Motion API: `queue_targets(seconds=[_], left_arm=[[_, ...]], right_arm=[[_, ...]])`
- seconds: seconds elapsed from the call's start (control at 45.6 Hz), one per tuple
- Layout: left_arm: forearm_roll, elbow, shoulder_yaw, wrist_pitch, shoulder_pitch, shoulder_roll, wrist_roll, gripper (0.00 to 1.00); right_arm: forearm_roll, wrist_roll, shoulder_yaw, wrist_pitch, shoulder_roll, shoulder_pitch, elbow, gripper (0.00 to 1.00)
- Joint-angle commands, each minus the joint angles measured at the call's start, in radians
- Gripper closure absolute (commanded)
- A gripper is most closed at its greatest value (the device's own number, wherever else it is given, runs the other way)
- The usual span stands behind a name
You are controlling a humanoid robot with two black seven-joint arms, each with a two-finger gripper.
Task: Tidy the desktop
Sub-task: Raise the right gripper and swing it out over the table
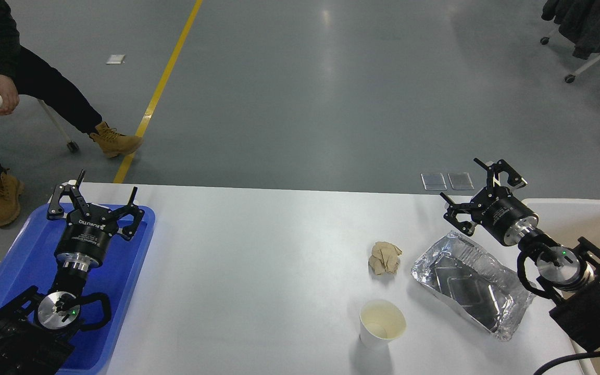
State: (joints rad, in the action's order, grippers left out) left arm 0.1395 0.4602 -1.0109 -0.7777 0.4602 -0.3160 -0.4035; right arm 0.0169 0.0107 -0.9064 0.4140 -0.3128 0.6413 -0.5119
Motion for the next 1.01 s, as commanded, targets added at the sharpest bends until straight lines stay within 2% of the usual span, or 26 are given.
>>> queue_targets(seconds=[0.0, 0.329, 0.57, 0.723, 0.833, 0.987], left_arm=[[0.0, 0.0, 0.002, 0.0, 0.0, 0.0, 0.0, 0.01], [0.0, 0.0, 0.003, 0.0, 0.0, -0.002, 0.0, 0.01], [0.0, 0.0, 0.003, 0.0, 0.0, -0.002, 0.0, 0.01], [0.0, 0.0, 0.002, 0.0, 0.0, -0.002, 0.0, 0.01], [0.0, 0.0, 0.002, 0.0, 0.0, -0.002, 0.0, 0.01], [0.0, 0.0, 0.003, 0.0, 0.0, -0.003, 0.0, 0.01]], right_arm=[[0.0, 0.0, 0.006, 0.0, 0.0, 0.001, -0.002, 0.0], [-0.006, -0.011, 0.092, -0.001, -0.028, 0.012, -0.022, 0.0], [-0.023, -0.015, 0.265, -0.011, -0.212, 0.067, -0.201, 0.0], [-0.023, -0.021, 0.421, -0.003, -0.339, 0.172, -0.263, 0.0], [-0.025, -0.052, 0.537, 0.003, -0.419, 0.259, -0.295, 0.0], [-0.063, -0.066, 0.695, 0.017, -0.468, 0.379, -0.3, 0.0]])
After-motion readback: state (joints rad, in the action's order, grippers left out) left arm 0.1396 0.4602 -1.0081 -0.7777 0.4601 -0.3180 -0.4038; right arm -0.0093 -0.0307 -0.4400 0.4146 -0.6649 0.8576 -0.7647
